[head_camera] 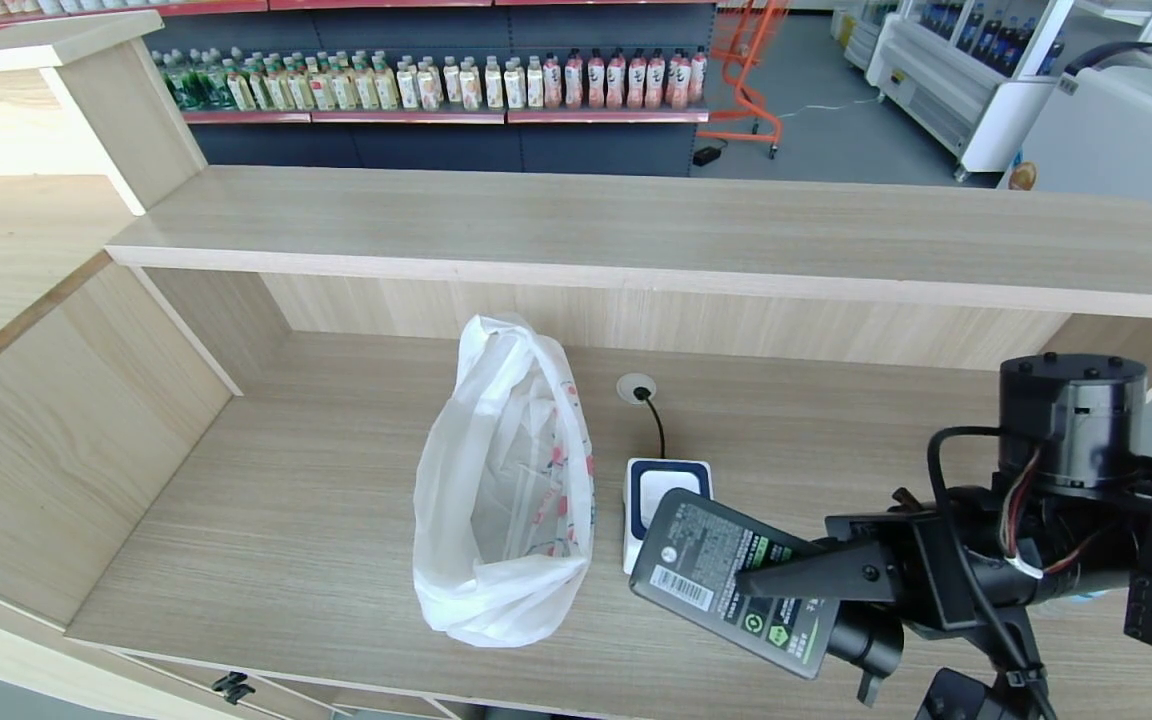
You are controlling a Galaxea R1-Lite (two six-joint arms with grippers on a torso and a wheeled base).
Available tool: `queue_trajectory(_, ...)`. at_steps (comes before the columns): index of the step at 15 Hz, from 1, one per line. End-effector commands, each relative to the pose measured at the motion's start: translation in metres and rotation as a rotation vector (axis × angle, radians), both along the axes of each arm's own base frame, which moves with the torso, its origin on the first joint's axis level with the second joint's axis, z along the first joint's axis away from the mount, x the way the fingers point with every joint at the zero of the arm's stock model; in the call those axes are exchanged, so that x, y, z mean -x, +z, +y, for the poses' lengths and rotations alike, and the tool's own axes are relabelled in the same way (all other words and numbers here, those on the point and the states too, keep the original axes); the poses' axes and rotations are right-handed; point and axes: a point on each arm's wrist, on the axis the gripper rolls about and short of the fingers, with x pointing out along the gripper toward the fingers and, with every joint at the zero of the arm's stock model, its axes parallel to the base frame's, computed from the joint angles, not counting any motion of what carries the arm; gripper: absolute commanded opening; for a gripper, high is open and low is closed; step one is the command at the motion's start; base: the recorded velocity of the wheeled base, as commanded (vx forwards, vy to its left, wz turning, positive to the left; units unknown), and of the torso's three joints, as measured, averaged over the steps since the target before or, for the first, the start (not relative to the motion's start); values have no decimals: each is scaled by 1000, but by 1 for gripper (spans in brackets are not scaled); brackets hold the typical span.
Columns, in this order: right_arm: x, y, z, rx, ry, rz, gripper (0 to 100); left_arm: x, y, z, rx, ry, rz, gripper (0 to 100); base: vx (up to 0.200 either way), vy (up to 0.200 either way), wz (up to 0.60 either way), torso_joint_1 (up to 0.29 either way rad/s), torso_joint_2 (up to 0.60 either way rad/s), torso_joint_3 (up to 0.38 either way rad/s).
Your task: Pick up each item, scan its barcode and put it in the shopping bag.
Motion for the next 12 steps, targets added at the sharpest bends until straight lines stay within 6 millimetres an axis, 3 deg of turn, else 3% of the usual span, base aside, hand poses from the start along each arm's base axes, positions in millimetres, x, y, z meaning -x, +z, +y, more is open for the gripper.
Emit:
queue_trajectory(1, 4, 3, 1, -5, 5, 15, 0, 0, 0, 0, 0, 0, 0, 100, 0, 0, 0, 0, 0, 0)
queue_trajectory(4, 6, 10, -4, -14, -32, 177, 0, 0, 0, 0, 0, 0, 0, 100, 0, 0, 0, 0, 0, 0)
queue_trajectory(6, 19, 1, -42, -25, -218, 525, 0, 0, 0, 0, 0, 0, 0, 100, 0, 0, 0, 0, 0, 0)
queue_trajectory(9, 30, 5, -68, -74, -342, 768, 0, 0, 0, 0, 0, 0, 0, 100, 0, 0, 0, 0, 0, 0)
queue_trajectory(12, 50, -6, -92, -67, -470, 1141, 0, 0, 0, 0, 0, 0, 0, 100, 0, 0, 0, 0, 0, 0)
